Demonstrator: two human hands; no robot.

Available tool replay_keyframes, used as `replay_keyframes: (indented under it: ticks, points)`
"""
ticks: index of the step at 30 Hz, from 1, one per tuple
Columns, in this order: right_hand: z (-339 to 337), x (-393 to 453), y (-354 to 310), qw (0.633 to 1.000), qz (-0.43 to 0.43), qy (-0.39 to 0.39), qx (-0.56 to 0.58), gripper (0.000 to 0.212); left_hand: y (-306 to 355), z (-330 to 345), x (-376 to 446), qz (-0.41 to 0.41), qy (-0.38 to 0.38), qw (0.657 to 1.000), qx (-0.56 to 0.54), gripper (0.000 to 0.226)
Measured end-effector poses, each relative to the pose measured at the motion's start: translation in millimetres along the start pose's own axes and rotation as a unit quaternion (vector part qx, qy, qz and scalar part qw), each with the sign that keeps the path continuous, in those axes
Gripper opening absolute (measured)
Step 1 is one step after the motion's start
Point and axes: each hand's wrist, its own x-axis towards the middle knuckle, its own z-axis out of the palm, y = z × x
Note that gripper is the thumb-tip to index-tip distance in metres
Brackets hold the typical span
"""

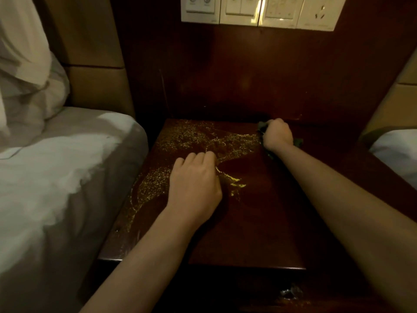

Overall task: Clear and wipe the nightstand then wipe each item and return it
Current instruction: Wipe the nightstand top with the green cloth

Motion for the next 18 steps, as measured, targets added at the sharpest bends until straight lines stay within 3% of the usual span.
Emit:
replay_keyframes:
  ticks: [3, 7, 9, 11, 14, 16, 18]
  points:
    - [11, -19, -30, 0.993, -0.107, -0.035, 0.047, 0.038, -6, 1, 2, -0.013, 0.014, 1.000, 0.005, 0.014]
    - [6, -69, -43, 0.947, -0.286, -0.100, 0.110, 0.039, -6, -4, 3, -0.020, 0.009, 1.000, 0.011, 0.033]
    - [-1, -69, -30, 0.947, -0.273, -0.089, 0.143, 0.037, -5, -5, 3, -0.024, -0.007, 1.000, 0.006, 0.038]
    - [-2, -50, -16, 0.968, -0.198, -0.061, 0.145, 0.038, -4, -4, 2, -0.035, -0.015, 0.999, 0.002, 0.040]
    - [2, -18, -9, 0.991, -0.093, -0.023, 0.095, 0.039, 2, 0, 1, -0.042, 0.002, 0.999, 0.010, 0.022]
    - [11, -7, -22, 0.994, -0.074, -0.023, 0.073, 0.036, 6, 6, 2, -0.014, 0.013, 0.999, 0.026, 0.008]
    - [24, -4, -50, 0.992, -0.091, -0.029, 0.079, 0.034, 7, 9, 4, -0.001, 0.008, 0.999, 0.041, 0.013]
